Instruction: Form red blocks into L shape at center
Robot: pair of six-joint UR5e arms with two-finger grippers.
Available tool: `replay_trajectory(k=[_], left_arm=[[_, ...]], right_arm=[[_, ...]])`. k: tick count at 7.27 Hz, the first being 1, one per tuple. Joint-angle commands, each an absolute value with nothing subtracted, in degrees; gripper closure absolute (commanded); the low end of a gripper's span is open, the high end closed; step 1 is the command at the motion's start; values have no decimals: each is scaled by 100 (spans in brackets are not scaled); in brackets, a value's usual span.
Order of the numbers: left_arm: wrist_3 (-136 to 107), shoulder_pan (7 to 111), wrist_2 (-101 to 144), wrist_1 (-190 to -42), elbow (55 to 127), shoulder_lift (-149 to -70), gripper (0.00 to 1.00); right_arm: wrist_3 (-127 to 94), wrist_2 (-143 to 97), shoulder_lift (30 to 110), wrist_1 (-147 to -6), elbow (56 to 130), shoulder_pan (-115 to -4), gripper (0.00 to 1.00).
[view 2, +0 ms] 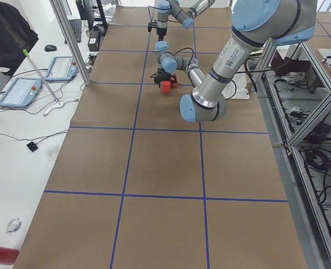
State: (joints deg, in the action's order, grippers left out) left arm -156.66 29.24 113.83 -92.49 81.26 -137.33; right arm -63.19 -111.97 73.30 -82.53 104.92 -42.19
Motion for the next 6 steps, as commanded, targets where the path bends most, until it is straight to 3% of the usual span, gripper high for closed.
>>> replay_trajectory(k=[1, 2, 5, 6], left_arm=[[-15601, 3005, 11417, -9237, 8313, -13711, 0], [-15557, 3110, 11460, -9176, 8828, -13450, 0], [-13958, 3120, 11644, -9053, 11312, -11030, 0], [-13139, 3303, 11663, -9070, 11573, -10552, 0]], right_arm=[[-6319, -11197, 7347, -8253, 10485, -4219, 0], [-6311, -11197, 7356, -8253, 10494, -4219, 0], [-6276, -11215, 7356, -8253, 10494, -4393, 0], [-6258, -11258, 7348, -8253, 10503, -4560, 0]])
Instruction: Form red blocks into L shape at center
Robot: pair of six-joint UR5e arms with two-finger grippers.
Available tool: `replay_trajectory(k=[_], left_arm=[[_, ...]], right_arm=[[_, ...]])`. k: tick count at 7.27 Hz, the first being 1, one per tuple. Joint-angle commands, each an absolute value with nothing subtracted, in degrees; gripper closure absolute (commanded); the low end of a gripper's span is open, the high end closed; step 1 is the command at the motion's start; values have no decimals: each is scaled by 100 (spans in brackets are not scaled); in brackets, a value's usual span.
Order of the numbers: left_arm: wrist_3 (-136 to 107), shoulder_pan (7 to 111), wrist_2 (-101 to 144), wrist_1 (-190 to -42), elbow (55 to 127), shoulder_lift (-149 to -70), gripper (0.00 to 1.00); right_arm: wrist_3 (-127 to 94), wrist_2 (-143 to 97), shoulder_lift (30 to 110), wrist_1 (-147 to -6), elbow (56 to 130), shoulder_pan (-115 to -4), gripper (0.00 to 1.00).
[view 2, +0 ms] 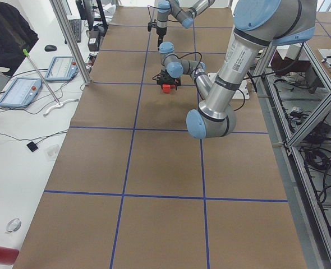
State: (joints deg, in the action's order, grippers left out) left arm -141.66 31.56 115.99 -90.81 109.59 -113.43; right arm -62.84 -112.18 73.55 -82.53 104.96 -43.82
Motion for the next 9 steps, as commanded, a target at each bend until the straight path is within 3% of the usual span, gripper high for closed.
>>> replay_trajectory(k=[1, 4, 7, 9], left_arm=[[-12183, 3583, 11663, -9123, 11575, -10312, 0], [-8852, 5083, 11916, -9132, 11270, -10072, 0], [-5004, 7218, 12980, -9088, 10006, -10055, 0], [-3173, 7758, 12981, -9053, 9756, -10037, 0]], right_arm=[[-5979, -11433, 7348, -8262, 10503, -4805, 0], [-4390, -12591, 7707, -8279, 10205, -6069, 0], [-3055, -13138, 8348, -8340, 10187, -6984, 0], [-2289, -13236, 8603, -8358, 10099, -7530, 0]])
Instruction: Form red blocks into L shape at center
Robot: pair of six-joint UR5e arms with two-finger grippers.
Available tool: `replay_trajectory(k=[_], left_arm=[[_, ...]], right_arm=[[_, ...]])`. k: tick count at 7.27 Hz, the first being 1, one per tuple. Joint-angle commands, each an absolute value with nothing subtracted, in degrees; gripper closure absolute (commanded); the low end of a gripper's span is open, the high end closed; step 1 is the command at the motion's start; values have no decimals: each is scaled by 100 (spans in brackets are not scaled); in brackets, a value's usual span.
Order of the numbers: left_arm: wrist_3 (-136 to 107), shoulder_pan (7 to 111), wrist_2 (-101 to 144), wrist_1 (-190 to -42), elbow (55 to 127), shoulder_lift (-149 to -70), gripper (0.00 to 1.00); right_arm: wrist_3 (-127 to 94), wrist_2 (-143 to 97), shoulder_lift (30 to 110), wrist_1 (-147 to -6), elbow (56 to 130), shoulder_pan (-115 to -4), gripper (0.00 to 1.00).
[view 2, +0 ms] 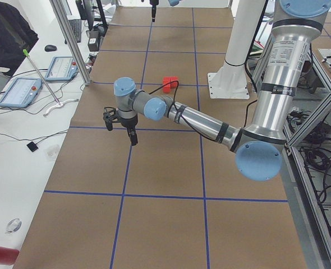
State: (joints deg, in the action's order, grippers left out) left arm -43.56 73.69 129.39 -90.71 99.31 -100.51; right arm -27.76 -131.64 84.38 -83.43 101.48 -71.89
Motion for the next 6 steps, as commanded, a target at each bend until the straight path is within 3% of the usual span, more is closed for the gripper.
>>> replay_trajectory(k=[1, 6], left_arm=[[-2633, 7943, 12981, -9061, 9712, -9968, 0], [-703, 8525, 12999, -9044, 9140, -9949, 0]], right_arm=[[-1676, -13349, 8639, -8532, 9942, -7811, 0], [7, -13905, 8718, -9132, 9449, -8798, 0]])
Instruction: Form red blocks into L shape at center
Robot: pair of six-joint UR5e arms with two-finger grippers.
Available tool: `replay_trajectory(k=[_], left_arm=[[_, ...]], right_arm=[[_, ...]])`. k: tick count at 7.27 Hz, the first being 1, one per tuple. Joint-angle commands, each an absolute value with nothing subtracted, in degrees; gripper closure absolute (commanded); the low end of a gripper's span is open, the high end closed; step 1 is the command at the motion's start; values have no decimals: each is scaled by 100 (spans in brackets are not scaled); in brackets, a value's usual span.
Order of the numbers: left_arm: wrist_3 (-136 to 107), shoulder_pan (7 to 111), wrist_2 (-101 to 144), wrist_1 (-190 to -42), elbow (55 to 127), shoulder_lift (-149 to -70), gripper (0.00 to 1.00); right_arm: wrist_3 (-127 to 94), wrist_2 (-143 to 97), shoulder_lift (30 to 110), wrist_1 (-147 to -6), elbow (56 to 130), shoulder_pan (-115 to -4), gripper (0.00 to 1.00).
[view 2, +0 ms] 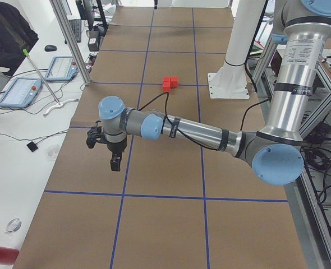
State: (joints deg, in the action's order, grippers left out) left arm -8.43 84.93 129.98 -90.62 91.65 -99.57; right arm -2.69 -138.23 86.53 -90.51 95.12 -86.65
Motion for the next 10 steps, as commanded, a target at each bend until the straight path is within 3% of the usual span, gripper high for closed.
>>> replay_trajectory(k=[1, 10], left_arm=[[-773, 8517, 12999, -9053, 9088, -9949, 0], [-817, 8736, 13772, -8622, 9070, -10055, 0]], right_arm=[[174, -13730, 8745, -9123, 9466, -8798, 0], [422, -13333, 8763, -9062, 9133, -8859, 0]])
